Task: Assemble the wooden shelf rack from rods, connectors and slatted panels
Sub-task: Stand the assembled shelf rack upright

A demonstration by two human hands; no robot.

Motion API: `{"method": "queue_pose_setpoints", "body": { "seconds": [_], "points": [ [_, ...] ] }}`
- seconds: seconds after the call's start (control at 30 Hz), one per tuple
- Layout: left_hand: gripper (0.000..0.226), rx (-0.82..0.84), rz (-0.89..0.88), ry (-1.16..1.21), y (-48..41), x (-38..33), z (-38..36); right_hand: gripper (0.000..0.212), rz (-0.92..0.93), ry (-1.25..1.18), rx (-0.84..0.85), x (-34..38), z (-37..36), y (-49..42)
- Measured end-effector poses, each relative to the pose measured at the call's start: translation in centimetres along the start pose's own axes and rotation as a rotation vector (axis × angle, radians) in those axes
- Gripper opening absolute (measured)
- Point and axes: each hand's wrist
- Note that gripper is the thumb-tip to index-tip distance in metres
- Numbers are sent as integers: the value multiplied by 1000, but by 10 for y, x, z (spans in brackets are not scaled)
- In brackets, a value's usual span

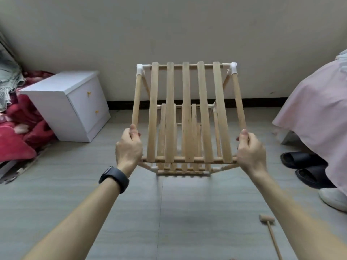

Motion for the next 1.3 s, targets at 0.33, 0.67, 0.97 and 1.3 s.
{"method": "queue_pose_setpoints", "body": {
  "seconds": [0.33, 0.67, 0.97, 1.3],
  "points": [
    [62, 184, 88, 15, 55, 128, -43, 55, -145, 72, 229, -142, -66, 45],
    [47, 233, 190, -149, 100, 223, -80, 30, -328, 201, 382, -229, -101, 95],
    [48, 254, 159, -244, 115, 248, -59, 53, -385, 282, 542, -256, -97, 121],
    [26, 260, 406, -46, 27, 201, -12, 27, -613, -52, 381, -200, -39, 55]
  ]
}}
Point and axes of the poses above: each hand's wrist, its own y-axis away from the middle knuckle, its own z-axis out of the back of the hand, x = y × z, and after that the axes turned 10 degrees about -x, right-handed
